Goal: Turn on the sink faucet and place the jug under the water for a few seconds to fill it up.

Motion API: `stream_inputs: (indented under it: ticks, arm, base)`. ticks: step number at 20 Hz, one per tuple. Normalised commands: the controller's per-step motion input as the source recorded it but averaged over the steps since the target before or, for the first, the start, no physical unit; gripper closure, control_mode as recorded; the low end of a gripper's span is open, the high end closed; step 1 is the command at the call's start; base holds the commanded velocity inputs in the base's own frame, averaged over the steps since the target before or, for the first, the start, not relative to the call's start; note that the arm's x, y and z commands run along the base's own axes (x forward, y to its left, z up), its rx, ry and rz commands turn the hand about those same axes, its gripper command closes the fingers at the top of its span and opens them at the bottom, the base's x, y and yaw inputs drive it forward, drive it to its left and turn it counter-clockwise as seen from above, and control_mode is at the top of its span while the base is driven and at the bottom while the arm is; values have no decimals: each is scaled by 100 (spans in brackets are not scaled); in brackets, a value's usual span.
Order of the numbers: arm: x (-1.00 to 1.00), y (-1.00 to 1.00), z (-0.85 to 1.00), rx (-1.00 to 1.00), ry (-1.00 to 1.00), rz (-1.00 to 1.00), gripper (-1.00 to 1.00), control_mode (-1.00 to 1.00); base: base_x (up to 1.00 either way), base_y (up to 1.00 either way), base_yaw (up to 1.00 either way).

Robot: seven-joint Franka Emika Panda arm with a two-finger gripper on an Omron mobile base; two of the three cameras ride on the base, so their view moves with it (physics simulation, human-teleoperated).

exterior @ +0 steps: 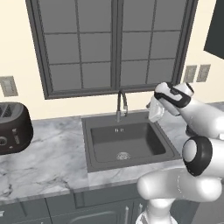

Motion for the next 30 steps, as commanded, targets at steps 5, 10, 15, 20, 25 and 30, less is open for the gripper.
stream_inputs:
  ticks: [5,10,15,20,25,30]
  arm:
    - [7,2,-21,12,-3,-3,-100,-100]
    - [5,0,-23,25,-9,-12,-100,-100]
    - [14,0,-12,24,-9,-14,-100,-100]
    - [24,5,0,21,-2,-11,-100,-100]
    - [25,3,0,20,0,-7,-100,-100]
    - [32,0,0,16,0,-1,-100,-100]
  base:
    - [0,0,0]
    - [0,0,0]
    - [0,0,0]
    - [0,0,0]
    - [0,0,0]
    - [0,0,0]
